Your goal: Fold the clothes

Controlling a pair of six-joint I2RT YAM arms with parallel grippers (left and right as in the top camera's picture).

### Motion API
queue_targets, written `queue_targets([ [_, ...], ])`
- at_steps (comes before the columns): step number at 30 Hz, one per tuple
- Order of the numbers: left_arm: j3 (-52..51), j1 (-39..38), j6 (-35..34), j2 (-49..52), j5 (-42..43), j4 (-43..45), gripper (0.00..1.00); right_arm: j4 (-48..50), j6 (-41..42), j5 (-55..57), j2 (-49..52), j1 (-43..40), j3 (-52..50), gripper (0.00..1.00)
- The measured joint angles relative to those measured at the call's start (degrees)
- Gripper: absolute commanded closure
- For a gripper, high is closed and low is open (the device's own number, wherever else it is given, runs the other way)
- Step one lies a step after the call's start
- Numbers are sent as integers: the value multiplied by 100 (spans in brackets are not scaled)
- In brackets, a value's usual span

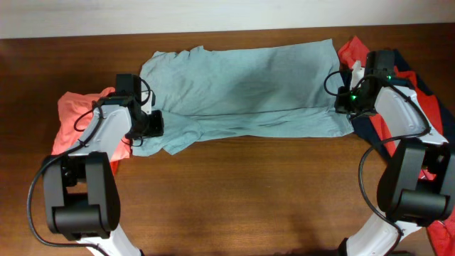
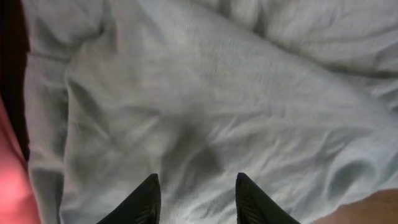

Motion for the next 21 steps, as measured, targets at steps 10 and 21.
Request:
queue_targets([
  [10,0,0,-2,0,0,-321,56,-17,-20,0,0,0,0,57],
  [21,0,0,0,0,-24,-415,56,-63,-39,0,0,0,0,57],
])
